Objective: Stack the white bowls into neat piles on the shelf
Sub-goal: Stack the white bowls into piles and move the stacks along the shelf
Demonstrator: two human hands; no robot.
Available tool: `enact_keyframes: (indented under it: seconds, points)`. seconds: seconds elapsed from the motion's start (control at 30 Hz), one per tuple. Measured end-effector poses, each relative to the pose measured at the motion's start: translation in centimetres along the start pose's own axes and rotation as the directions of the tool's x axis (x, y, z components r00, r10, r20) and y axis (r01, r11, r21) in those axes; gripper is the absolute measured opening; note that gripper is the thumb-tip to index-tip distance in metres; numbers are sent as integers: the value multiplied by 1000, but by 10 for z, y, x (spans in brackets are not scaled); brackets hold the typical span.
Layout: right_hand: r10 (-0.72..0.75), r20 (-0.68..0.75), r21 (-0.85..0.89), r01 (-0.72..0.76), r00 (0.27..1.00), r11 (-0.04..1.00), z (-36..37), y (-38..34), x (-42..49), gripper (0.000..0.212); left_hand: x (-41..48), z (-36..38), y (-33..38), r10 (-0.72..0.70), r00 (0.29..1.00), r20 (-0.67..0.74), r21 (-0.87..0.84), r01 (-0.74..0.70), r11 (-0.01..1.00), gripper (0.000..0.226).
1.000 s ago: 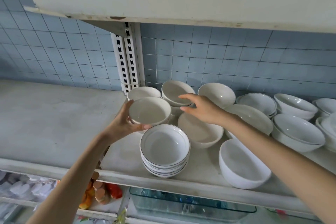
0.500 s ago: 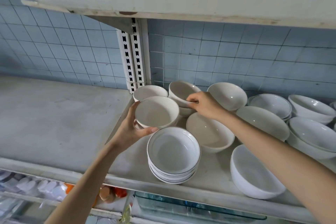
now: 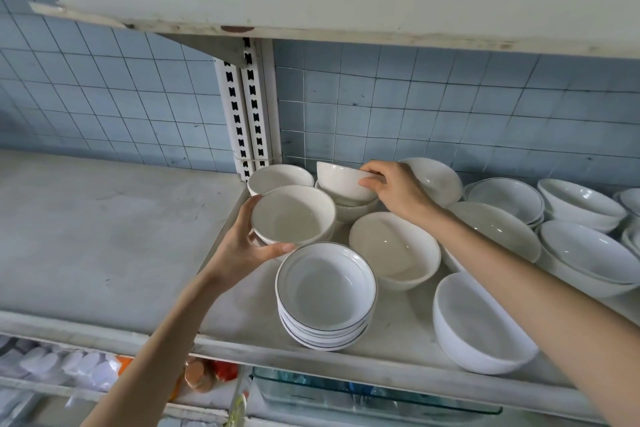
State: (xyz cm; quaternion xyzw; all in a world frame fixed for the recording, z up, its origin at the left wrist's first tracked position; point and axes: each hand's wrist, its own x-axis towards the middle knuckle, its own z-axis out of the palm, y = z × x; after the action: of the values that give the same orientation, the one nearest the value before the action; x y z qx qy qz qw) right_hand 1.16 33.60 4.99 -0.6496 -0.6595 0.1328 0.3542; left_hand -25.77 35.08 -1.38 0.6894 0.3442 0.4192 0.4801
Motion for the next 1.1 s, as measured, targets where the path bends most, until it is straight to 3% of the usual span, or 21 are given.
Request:
enact_keyframes:
  seconds: [0.13,0.3,0.47,0.6,0.73,0.8,1.1]
  points:
    - [-49,-93,24,52,994,998,-16,-5,-1,2,0,-1,0,-3,1000,18,-14,3,1000,101]
    - [-117,-153,55,127,981,990,-45,-19,-20,12,1,-2,-2,-14,1000,23,-14,14,1000,103]
    - [-111,-83,145,123,990,982,-67,-23,-59,14,3,-3,-5,-2,999,33,11,2,1000,104]
    - [-113,-24,126,115,993,985,-74,-21,-89,12,4,-5,-12,16,999,37,108,-20,994,120]
    - [-98,1,112,98,995,989,-70,-13,-108,18,4,-8,-11,57,998,33,162,-62,985,104]
    - [-75,10,91,74,997,993,-66,-7,-113,9,3,-8,-9,67,997,33,181,-72,981,97]
    - [-77,-59,-69,73,995,995,-56,3,-123,10,0,-10,0,175,982,74,346,-190,919,55]
